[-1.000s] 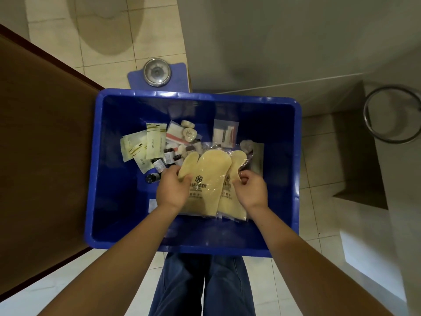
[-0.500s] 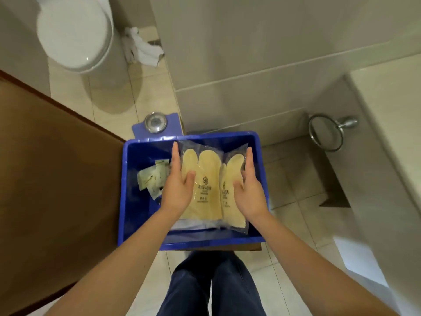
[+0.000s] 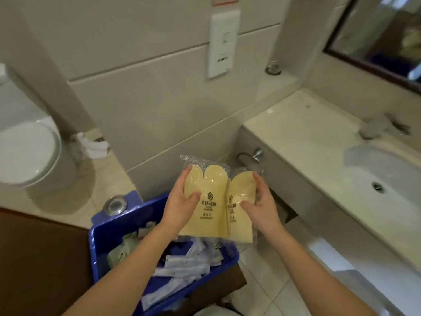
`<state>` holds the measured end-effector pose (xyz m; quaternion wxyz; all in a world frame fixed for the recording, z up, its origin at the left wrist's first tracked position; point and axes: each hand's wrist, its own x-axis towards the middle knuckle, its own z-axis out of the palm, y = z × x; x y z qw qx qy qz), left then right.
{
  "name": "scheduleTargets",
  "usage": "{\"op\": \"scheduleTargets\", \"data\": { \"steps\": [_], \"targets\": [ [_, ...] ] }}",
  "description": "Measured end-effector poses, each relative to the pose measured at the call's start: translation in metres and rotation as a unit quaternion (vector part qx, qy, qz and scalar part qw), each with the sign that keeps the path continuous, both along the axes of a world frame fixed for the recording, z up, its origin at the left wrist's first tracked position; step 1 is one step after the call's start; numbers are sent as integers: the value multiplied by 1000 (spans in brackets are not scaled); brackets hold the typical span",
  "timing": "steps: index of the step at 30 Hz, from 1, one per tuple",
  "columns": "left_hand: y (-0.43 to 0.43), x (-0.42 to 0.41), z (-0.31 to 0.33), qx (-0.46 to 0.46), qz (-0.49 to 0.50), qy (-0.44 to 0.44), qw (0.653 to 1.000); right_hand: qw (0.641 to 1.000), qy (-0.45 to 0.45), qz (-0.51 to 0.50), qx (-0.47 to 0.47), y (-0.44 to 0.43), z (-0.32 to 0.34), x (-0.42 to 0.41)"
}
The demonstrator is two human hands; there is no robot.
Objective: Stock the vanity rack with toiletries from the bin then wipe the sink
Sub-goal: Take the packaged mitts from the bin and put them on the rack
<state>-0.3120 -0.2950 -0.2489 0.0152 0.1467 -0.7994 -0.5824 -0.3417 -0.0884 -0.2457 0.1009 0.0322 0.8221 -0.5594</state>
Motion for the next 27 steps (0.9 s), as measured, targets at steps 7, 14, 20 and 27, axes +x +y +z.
{"op": "scheduleTargets", "data": {
  "steps": [7, 14, 20, 27],
  "targets": [
    [80, -37, 45, 16, -129, 42, 991, 991, 27, -118, -56, 91, 42, 18],
    [190, -36, 86, 31, -242, 80, 967, 973, 61, -211, -73, 197, 78, 73],
    [298, 2, 105, 49, -310, 100, 944, 953, 69, -289, -61, 291, 99, 141],
    [409, 53, 112, 69, -360, 110, 924, 930, 80, -357, -40, 393, 107, 220]
  ]
}}
